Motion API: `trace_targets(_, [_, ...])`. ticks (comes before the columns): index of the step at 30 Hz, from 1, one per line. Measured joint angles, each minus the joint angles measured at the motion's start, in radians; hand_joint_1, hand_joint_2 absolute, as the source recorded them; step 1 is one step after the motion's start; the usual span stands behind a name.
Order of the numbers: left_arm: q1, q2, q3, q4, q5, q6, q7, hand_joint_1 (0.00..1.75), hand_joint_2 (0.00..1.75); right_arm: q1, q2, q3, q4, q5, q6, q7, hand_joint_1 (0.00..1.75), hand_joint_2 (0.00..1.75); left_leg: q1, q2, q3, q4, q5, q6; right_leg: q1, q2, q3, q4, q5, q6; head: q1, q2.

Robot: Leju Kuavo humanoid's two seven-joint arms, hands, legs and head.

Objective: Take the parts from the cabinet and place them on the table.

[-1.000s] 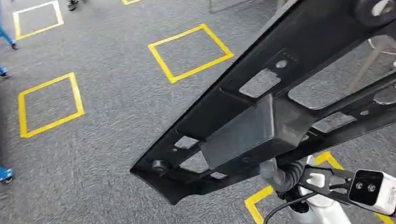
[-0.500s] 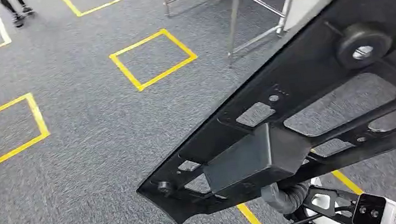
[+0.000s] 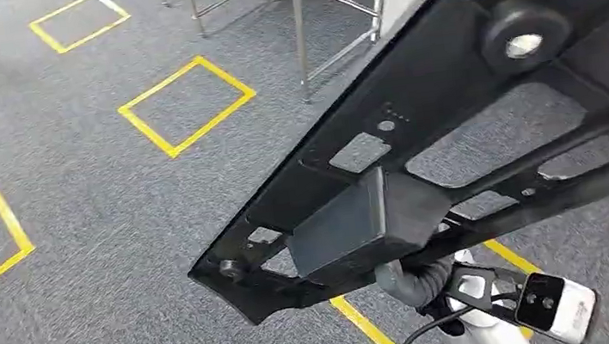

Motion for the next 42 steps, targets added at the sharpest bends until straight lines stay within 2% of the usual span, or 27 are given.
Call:
trace_targets(1, [0.0,-0.001,0.0,0.0,0.0,0.0,-0.004,0.0,1.75,-0.01,0.001,0.011,0.022,-0.004,0.004,0.0,1.66,1.75,0.0,-0.001,0.003,-0.017,0.025,0.001,0.0,0.013,0.002,0.001,0.0,0.0,0.0,0.0])
trace_targets(3, [-0.003,-0.002,0.0,0.0,0.0,-0.002,-0.015,0.0,1.75,-0.039,0.007,0.034,0.072,-0.013,0.013,-0.005,1.66,1.75,0.001,-0.009,0.07,-0.178,0.126,0.005,0.0,0.04,0.005,0.005,-0.001,0.002,0.0,0.0])
trace_targets(4, [-0.003,-0.002,0.0,0.0,0.0,-0.002,-0.018,0.0,1.75,-0.057,0.016,0.047,0.095,-0.017,0.015,-0.006,1.66,1.75,0.004,-0.039,0.113,-0.275,0.174,0.007,-0.002,0.052,0.006,0.008,-0.003,0.005,0.0,0.0])
trace_targets(5, [-0.002,-0.002,0.0,0.0,0.0,-0.002,-0.02,0.0,1.75,-0.073,0.025,0.058,0.115,-0.021,0.019,-0.007,1.66,1.75,0.005,-0.087,0.13,-0.318,0.167,0.012,0.002,0.062,0.002,0.012,-0.005,0.011,0.0,0.0])
trace_targets(9, [-0.004,-0.007,0.0,0.0,0.0,-0.005,-0.027,0.0,1.75,-0.114,0.05,0.092,0.157,-0.04,0.028,0.014,1.66,1.75,0.002,-0.055,0.131,-0.329,0.174,0.033,-0.002,0.104,-0.015,0.007,0.007,0.04,0.0,0.0])
trace_targets(10, [-0.007,-0.014,0.001,0.0,0.0,-0.006,-0.028,0.0,1.75,-0.12,0.053,0.098,0.162,-0.045,0.029,0.023,1.66,1.75,0.009,-0.041,0.133,-0.338,0.18,0.043,-0.004,0.086,-0.017,0.017,-0.001,0.041,0.0,0.0])
trace_targets(11, [-0.007,-0.013,0.002,0.0,0.0,-0.006,-0.028,0.0,1.75,-0.131,0.055,0.103,0.164,-0.053,0.029,0.032,1.66,1.75,0.007,-0.032,0.133,-0.342,0.181,0.048,0.003,0.032,-0.034,0.049,-0.027,0.044,0.001,0.0])
trace_targets(12, [-0.003,-0.014,0.002,0.0,0.0,-0.006,-0.028,0.0,1.75,-0.143,0.059,0.111,0.17,-0.059,0.029,0.041,1.66,1.75,0.004,-0.02,0.133,-0.342,0.181,0.052,0.002,0.0,-0.066,0.114,-0.065,0.046,0.0,0.0])
trace_targets(14, [0.005,-0.017,0.003,0.0,0.0,-0.002,-0.028,0.0,1.75,-0.156,0.068,0.125,0.183,-0.065,0.029,0.059,1.66,1.75,0.0,0.009,0.133,-0.342,0.178,0.057,-0.001,-0.023,-0.15,0.283,-0.134,0.052,0.0,0.0])
trace_targets(15, [0.006,-0.018,0.005,0.0,0.0,-0.001,-0.028,0.0,1.75,-0.159,0.07,0.13,0.191,-0.066,0.029,0.068,1.66,1.75,-0.001,0.022,0.133,-0.341,0.178,0.057,-0.003,-0.025,-0.174,0.33,-0.141,0.054,0.0,0.0])
trace_targets(16, [0.005,-0.019,0.006,0.0,0.0,0.0,-0.028,0.0,1.75,-0.163,0.072,0.136,0.199,-0.066,0.028,0.077,1.66,1.75,-0.001,0.034,0.134,-0.341,0.176,0.056,-0.004,-0.027,-0.172,0.323,-0.124,0.055,0.0,0.0])
trace_targets(18, [0.003,-0.02,0.008,0.0,0.0,0.0,-0.028,0.0,1.75,-0.174,0.08,0.144,0.213,-0.069,0.026,0.093,1.66,1.75,-0.001,0.054,0.139,-0.341,0.172,0.052,-0.003,-0.039,-0.101,0.186,-0.047,0.052,0.0,0.0])
trace_targets(19, [0.002,-0.022,0.009,0.0,0.0,0.0,-0.029,0.0,1.75,-0.181,0.085,0.147,0.22,-0.071,0.025,0.096,1.66,1.75,-0.002,0.064,0.144,-0.34,0.169,0.049,-0.001,-0.062,-0.045,0.084,-0.005,0.047,0.0,0.0])
trace_targets(20, [0.002,-0.023,0.01,0.0,0.0,0.0,-0.029,0.0,1.75,-0.19,0.087,0.149,0.225,-0.072,0.024,0.1,1.66,1.75,-0.005,0.071,0.148,-0.34,0.165,0.045,0.006,-0.11,-0.009,0.016,0.0,0.038,0.0,0.0])
trace_targets(21, [0.002,-0.024,0.01,0.0,0.0,0.0,-0.031,0.0,1.75,-0.199,0.09,0.153,0.232,-0.072,0.024,0.102,1.66,1.75,-0.011,0.078,0.147,-0.337,0.161,0.037,0.014,-0.112,-0.007,0.008,-0.001,0.029,0.0,0.0])
trace_targets(24, [-0.002,-0.026,0.011,0.0,0.0,-0.001,-0.032,0.0,1.75,-0.215,0.092,0.162,0.255,-0.073,0.025,0.103,1.66,1.75,-0.011,0.109,0.155,-0.34,0.157,0.022,0.017,-0.073,-0.013,0.006,0.0,0.017,0.0,0.0])
trace_targets(25, [-0.003,-0.026,0.012,0.0,0.0,-0.001,-0.032,0.0,1.75,-0.219,0.093,0.166,0.259,-0.073,0.026,0.104,1.66,1.75,-0.007,0.104,0.153,-0.337,0.149,0.015,0.005,-0.061,-0.005,-0.005,0.008,0.008,0.0,0.0])
trace_targets(27, [-0.004,-0.027,0.013,0.0,0.0,-0.001,-0.032,0.0,1.75,-0.231,0.098,0.174,0.266,-0.075,0.027,0.103,1.66,1.75,-0.002,0.022,0.122,-0.25,0.093,0.007,0.002,-0.045,-0.003,-0.008,0.01,0.001,0.0,0.0])
trace_targets(29, [0.003,-0.026,0.014,0.0,0.0,0.0,-0.032,0.0,1.75,-0.234,0.101,0.181,0.275,-0.075,0.026,0.104,1.66,1.75,-0.002,0.002,0.037,-0.078,0.019,0.001,0.002,-0.018,-0.003,-0.007,0.01,-0.001,0.0,0.0])
trace_targets(31, [0.007,-0.026,0.017,0.0,0.0,0.003,-0.03,0.0,1.75,-0.234,0.101,0.187,0.284,-0.072,0.021,0.109,1.66,1.75,-0.001,0.001,-0.005,-0.013,0.02,-0.002,0.002,0.009,-0.004,-0.004,0.01,-0.001,0.0,0.0])
trace_targets(32, [0.007,-0.026,0.018,0.0,0.0,0.003,-0.03,0.0,1.75,-0.234,0.101,0.19,0.289,-0.072,0.021,0.11,1.66,1.75,0.001,0.0,0.009,-0.057,0.061,-0.002,0.001,0.023,-0.003,-0.002,0.009,0.0,0.0,0.0])
trace_targets(34, [0.006,-0.025,0.021,0.0,0.0,0.01,-0.03,0.0,1.75,-0.239,0.102,0.195,0.295,-0.074,0.018,0.11,1.66,1.75,0.006,-0.019,0.084,-0.235,0.161,0.0,-0.001,0.05,-0.002,0.005,0.005,0.006,0.0,0.0])
trace_targets(35, [0.007,-0.025,0.022,0.0,0.0,0.012,-0.03,0.0,1.75,-0.241,0.102,0.196,0.297,-0.076,0.017,0.11,1.66,1.75,0.012,-0.064,0.113,-0.308,0.181,0.001,-0.002,0.059,-0.005,0.009,0.002,0.011,0.0,0.0])
trace_targets(36, [0.007,-0.025,0.025,0.0,0.0,0.014,-0.029,0.0,1.75,-0.245,0.102,0.198,0.301,-0.077,0.015,0.11,1.66,1.75,0.013,-0.094,0.121,-0.326,0.168,0.006,0.002,0.072,-0.013,0.018,0.002,0.019,0.0,0.0])
trace_targets(39, [0.008,-0.023,0.032,0.0,0.0,0.026,-0.027,0.0,1.75,-0.245,0.101,0.203,0.307,-0.082,0.01,0.109,1.66,1.75,0.005,-0.065,0.118,-0.316,0.172,0.023,-0.006,0.099,-0.022,0.01,0.013,0.038,0.0,0.0])
trace_targets(40, [0.006,-0.023,0.035,0.0,0.0,0.029,-0.027,0.0,1.75,-0.246,0.1,0.203,0.309,-0.084,0.01,0.109,1.66,1.75,0.016,-0.054,0.119,-0.327,0.179,0.034,-0.001,0.108,-0.024,0.012,0.011,0.046,0.0,0.0])
trace_targets(42, [0.003,-0.018,0.04,0.0,0.0,0.03,-0.027,0.0,1.75,-0.251,0.098,0.203,0.31,-0.086,0.008,0.108,1.66,1.75,0.012,-0.03,0.122,-0.332,0.182,0.049,0.004,0.012,-0.051,0.075,-0.036,0.051,0.0,0.0])
